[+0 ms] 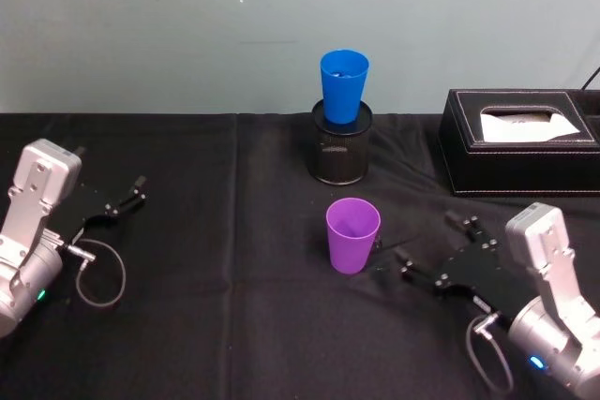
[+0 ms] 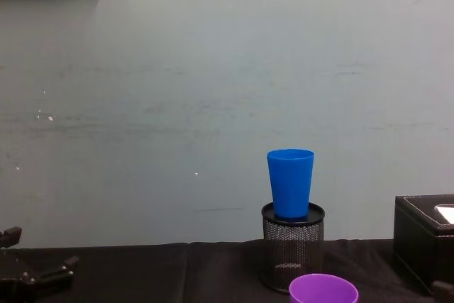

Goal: Pick up one cup with a gripper and tap it against the other cup.

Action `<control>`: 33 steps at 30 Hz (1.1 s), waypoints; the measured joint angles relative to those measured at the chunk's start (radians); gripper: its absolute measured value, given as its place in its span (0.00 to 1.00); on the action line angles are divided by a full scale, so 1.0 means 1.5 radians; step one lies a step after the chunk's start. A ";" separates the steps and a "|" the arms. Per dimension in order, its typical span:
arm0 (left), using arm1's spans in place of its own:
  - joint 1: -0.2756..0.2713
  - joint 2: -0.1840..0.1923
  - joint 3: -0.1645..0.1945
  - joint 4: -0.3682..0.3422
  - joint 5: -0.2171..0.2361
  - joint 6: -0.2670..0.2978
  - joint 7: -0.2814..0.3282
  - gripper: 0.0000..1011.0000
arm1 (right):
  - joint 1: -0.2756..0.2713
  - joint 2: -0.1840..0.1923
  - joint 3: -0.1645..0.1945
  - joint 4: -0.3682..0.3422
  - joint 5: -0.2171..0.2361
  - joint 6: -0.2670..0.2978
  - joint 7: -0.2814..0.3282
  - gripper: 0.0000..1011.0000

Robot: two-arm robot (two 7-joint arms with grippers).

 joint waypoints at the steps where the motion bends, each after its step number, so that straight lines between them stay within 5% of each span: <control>1: 0.000 0.000 0.000 0.000 0.000 0.000 0.000 0.99 | -0.001 -0.003 -0.001 0.000 0.004 -0.001 0.007 0.99; 15: 0.000 0.000 0.000 0.000 0.000 0.000 0.000 0.99 | 0.047 -0.084 -0.028 0.052 0.009 0.001 0.073 0.99; 33: 0.000 0.000 0.000 0.000 0.000 0.000 0.000 0.99 | 0.105 -0.181 -0.014 0.168 0.011 -0.018 0.093 0.99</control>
